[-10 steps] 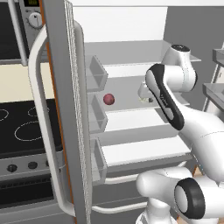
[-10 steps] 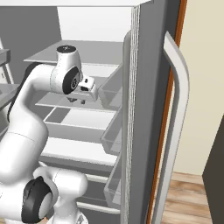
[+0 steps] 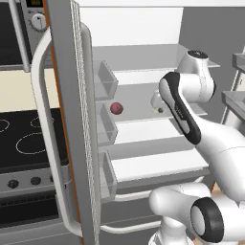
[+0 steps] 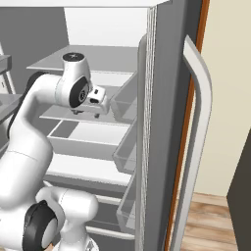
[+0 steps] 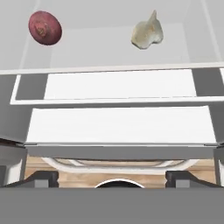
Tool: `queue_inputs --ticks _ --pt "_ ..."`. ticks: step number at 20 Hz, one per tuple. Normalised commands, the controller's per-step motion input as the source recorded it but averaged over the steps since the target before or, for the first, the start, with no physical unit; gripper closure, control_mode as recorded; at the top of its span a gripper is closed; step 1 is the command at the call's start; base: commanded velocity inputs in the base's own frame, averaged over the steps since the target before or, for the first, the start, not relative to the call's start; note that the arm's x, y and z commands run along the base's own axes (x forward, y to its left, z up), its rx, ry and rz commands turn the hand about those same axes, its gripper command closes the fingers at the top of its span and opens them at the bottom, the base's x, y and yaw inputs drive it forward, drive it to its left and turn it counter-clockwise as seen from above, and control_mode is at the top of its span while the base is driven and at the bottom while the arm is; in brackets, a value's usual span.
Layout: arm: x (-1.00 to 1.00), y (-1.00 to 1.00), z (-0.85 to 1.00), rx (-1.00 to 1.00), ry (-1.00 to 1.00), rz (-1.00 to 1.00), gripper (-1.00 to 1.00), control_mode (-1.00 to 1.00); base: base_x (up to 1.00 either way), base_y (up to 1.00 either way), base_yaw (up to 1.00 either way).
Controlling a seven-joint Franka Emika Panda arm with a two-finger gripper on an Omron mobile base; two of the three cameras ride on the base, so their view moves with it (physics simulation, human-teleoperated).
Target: Grab the onion and garlic from the fridge, place them in the blender, close the lid, and turn on the blender to create a marinade.
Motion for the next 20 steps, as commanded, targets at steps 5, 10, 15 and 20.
queue_inputs --ticks 5,10,15,20 --pt "-0.13 0.17 -0.11 0.0 -0.01 0.04 -1.0 -1.0 0.0 0.0 0.0" --pt "0.26 -0.07 -0.04 0.09 -0.01 0.2 -1.0 -1.0 0.0 0.0 0.0" --pt "0.52 -0.21 -0.18 -0.02 0.0 0.07 -1.0 -1.0 0.0 0.0 0.0" --pt "0.87 0.0 -0.52 -0.18 -0.01 -0.23 -1.0 -1.0 0.0 0.0 0.0"
